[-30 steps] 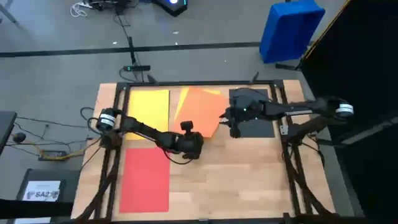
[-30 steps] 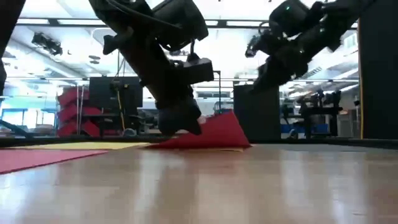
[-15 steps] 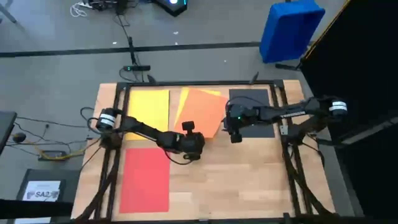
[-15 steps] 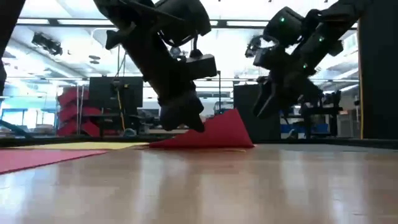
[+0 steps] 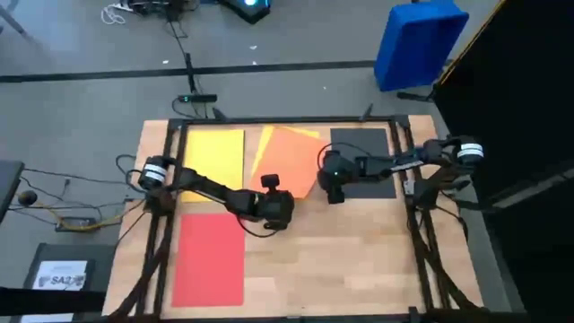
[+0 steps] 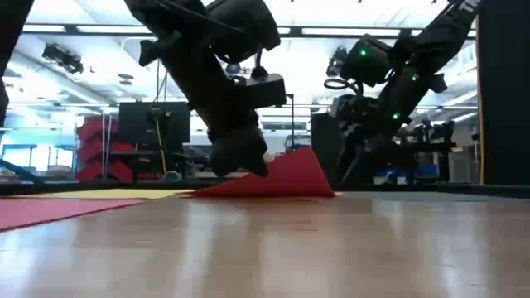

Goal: Organize paper
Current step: Put the orange paper to the bottom right of the table

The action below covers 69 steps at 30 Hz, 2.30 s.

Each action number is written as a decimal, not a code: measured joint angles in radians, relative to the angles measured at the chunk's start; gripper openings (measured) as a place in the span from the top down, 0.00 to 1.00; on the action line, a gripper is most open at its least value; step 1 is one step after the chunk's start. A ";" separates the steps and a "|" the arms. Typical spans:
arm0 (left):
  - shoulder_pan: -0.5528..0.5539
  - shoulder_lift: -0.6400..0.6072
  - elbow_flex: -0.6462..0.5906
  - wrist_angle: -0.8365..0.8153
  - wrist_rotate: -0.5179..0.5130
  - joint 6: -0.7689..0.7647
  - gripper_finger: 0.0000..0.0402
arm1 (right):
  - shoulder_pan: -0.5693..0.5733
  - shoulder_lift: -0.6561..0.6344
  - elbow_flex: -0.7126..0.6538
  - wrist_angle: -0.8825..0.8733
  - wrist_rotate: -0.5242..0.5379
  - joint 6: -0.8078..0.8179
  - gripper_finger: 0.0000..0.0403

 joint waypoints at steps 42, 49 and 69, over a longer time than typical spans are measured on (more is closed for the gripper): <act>-0.004 0.000 0.059 0.010 -0.078 0.046 1.00 | 0.066 0.006 0.000 0.219 -0.011 -0.007 0.65; -0.004 0.000 0.059 0.011 -0.077 0.045 1.00 | 0.066 0.006 0.000 0.220 -0.023 -0.003 0.77; -0.004 0.000 0.058 -0.002 -0.056 0.029 1.00 | 0.067 0.156 0.000 0.319 0.000 0.054 0.56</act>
